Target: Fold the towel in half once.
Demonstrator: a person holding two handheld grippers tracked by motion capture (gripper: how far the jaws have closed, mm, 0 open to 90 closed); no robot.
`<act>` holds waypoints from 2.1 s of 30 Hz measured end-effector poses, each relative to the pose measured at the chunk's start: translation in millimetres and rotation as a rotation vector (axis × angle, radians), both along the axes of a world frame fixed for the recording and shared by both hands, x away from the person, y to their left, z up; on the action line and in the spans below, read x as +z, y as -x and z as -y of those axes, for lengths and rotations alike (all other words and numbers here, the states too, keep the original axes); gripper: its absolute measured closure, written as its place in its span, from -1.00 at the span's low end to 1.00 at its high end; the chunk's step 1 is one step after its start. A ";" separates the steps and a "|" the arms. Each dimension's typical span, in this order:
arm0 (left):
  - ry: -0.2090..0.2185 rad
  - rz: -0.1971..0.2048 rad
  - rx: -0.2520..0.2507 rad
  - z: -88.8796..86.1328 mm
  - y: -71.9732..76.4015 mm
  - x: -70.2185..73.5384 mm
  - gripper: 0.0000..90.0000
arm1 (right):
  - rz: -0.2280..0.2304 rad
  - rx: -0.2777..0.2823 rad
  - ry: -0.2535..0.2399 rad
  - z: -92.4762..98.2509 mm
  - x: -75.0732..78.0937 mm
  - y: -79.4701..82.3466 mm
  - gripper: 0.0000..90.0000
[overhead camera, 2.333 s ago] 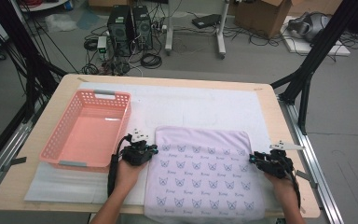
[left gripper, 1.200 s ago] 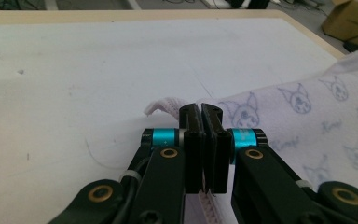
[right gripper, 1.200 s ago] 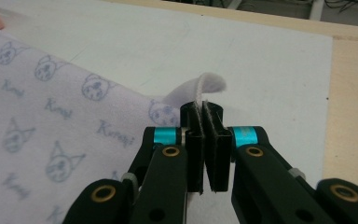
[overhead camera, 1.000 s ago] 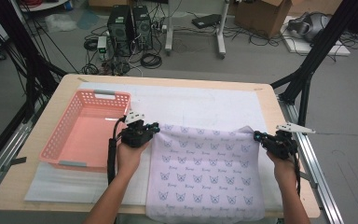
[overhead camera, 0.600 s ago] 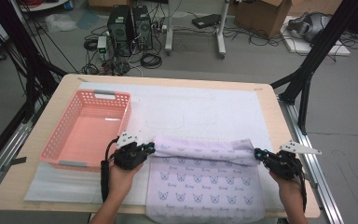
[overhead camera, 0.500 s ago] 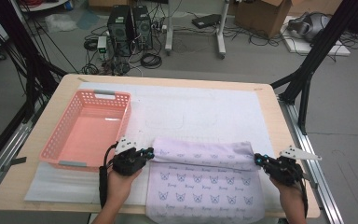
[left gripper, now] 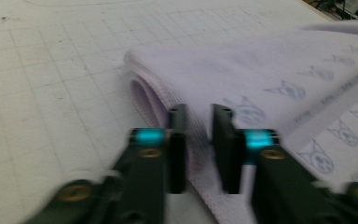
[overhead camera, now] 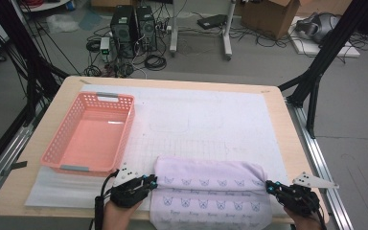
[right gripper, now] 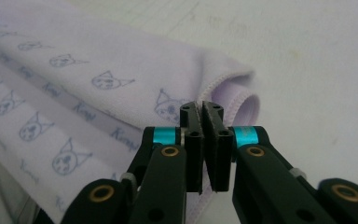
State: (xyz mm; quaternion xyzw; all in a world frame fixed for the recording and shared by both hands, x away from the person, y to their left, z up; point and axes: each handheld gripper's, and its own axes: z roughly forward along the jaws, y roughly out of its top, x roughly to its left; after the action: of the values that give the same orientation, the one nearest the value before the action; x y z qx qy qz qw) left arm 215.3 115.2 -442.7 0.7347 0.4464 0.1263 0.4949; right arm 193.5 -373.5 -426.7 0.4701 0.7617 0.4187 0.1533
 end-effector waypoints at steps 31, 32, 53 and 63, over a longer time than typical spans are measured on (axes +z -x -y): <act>0.033 0.048 -0.020 18.7 -49.7 13.3 0.83 | -0.046 -0.056 0.053 -8.1 6.9 -59.3 0.96; 0.034 0.054 -0.025 18.6 -48.0 14.5 0.83 | -0.043 -0.056 0.049 -7.8 7.8 -58.1 0.96; 0.028 0.055 -0.008 11.3 -43.7 13.7 0.76 | 0.025 -0.063 0.019 -10.1 20.2 -49.9 0.96; 0.028 0.081 -0.066 1.3 -3.9 16.6 0.82 | 0.089 -0.016 -0.021 -4.2 30.8 2.5 0.96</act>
State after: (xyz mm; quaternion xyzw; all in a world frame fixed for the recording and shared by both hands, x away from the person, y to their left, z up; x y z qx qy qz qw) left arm 219.2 113.9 -426.2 0.7364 0.4030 0.1333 0.5268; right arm 191.0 -369.2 -395.9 0.4585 0.7459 0.4462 0.1853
